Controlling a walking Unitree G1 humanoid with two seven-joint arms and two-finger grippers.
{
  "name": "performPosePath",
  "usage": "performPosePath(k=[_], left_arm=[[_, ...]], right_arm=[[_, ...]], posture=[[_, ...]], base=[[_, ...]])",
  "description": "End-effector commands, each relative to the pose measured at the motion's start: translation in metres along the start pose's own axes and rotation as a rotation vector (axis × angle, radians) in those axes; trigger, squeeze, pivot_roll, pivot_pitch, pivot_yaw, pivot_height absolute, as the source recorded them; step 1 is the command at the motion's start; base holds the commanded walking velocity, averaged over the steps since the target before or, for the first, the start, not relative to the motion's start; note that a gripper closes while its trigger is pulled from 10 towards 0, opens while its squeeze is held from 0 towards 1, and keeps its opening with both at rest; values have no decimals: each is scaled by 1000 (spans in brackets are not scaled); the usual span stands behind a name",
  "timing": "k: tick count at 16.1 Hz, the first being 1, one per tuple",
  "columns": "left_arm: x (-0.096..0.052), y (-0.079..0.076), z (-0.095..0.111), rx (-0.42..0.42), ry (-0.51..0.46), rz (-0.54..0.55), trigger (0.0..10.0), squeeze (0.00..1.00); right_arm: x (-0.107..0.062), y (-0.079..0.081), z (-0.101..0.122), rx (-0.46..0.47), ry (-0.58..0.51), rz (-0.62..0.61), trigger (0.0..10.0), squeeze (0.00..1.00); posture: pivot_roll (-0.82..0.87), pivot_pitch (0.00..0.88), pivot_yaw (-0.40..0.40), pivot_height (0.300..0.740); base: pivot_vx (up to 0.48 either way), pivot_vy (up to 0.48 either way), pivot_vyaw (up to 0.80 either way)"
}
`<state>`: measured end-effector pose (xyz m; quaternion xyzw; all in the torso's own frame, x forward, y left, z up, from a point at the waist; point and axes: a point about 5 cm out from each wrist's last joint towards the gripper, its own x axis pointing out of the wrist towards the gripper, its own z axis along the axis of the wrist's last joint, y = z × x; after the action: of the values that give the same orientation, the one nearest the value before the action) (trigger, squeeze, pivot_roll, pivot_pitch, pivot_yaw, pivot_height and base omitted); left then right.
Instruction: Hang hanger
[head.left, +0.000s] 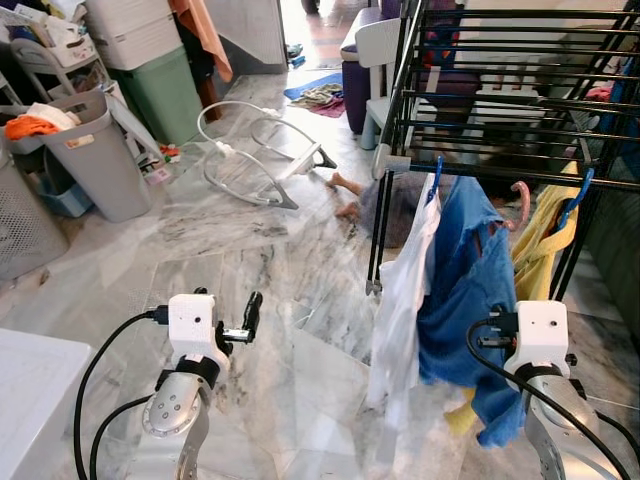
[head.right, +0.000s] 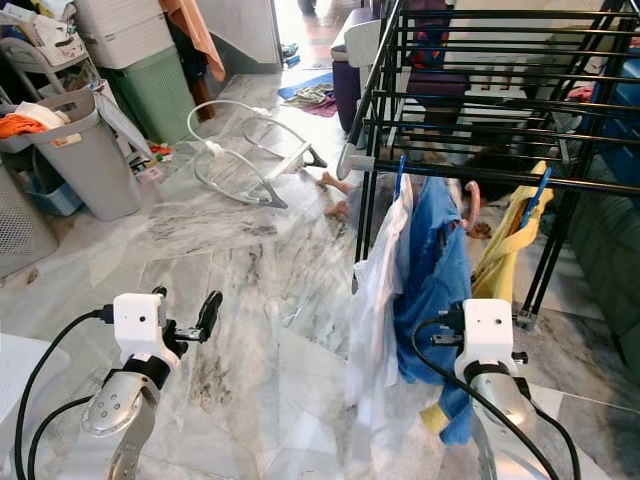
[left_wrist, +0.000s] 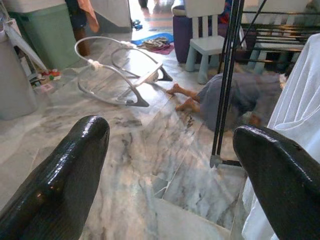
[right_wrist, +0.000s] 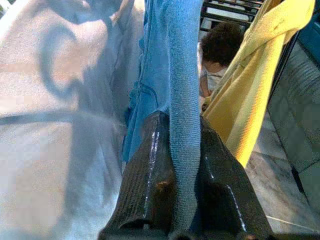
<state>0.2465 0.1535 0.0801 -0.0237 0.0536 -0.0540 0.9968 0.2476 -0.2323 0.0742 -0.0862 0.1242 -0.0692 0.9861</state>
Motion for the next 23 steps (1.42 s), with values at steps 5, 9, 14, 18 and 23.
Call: performPosePath(k=[5, 9, 14, 18, 23], left_arm=[[-1, 1, 1, 16, 19, 17, 10000, 0], [4, -4, 2, 11, 19, 3, 10000, 0], [7, -6, 2, 5, 20, -1, 10000, 0], [8, -10, 2, -2, 26, -12, 10000, 0], [7, -10, 8, -42, -6, -20, 10000, 0]], right_arm=[[-2, 8, 12, 3, -28, 55, 10000, 0], [3, 10, 16, 1, -34, 68, 10000, 0], [8, 11, 21, -12, -39, 84, 10000, 0], [9, 12, 24, -10, -37, 81, 10000, 0], [14, 16, 30, 16, -46, 81, 10000, 0]], posture=[[-129, 0, 96, 740], [-132, 0, 93, 740], [-134, 0, 84, 740], [-130, 0, 77, 740], [-122, 0, 75, 740]], base=[[-338, 0, 0], [-399, 0, 0], [-415, 0, 0], [-410, 0, 0], [-119, 0, 0]])
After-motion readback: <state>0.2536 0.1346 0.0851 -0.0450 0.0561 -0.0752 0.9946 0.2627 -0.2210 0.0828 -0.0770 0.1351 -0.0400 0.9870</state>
